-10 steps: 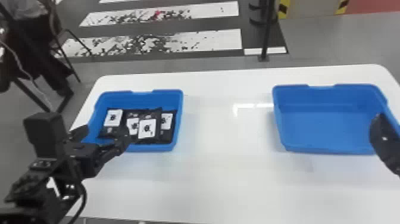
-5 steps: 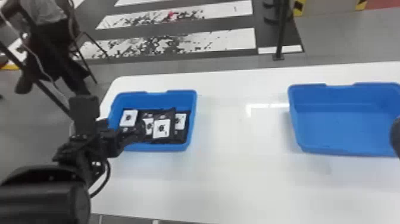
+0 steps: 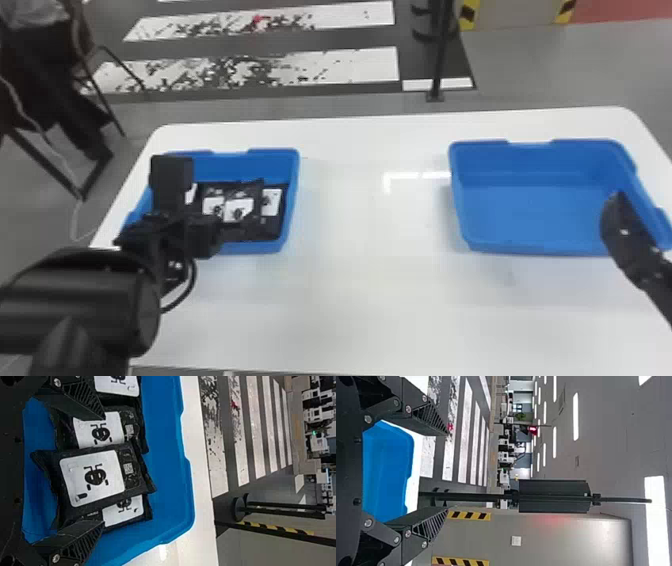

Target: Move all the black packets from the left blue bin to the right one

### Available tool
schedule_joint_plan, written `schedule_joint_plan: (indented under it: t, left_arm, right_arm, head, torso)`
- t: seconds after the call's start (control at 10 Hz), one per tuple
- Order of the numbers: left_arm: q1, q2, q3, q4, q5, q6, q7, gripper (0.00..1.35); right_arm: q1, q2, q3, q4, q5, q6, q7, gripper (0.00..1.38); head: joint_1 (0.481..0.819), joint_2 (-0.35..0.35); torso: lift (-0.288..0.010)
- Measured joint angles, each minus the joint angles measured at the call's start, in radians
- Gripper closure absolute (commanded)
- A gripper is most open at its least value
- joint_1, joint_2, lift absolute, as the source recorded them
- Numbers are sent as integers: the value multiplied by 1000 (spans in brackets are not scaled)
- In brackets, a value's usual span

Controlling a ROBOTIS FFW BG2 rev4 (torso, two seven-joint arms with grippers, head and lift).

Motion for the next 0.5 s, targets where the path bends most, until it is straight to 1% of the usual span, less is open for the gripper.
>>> schedule_joint_plan:
  t: [0.2, 0.4, 0.5]
  left_arm:
    - [-39, -1, -18, 72, -18, 19, -24, 111]
    - [-77, -1, -21, 126, -45, 31, -37, 116]
    - [-92, -1, -21, 149, -47, 31, -45, 159]
  right_arm:
    - [-2, 0, 0, 1, -2, -1, 1, 395]
    - [-2, 0, 0, 2, -2, -5, 2, 395]
    - [-2, 0, 0, 3, -2, -6, 2, 395]
  head:
    - [695, 100]
    - [695, 111]
    - [695, 112]
  torso:
    - [-140]
    - [-140]
    - [-140]
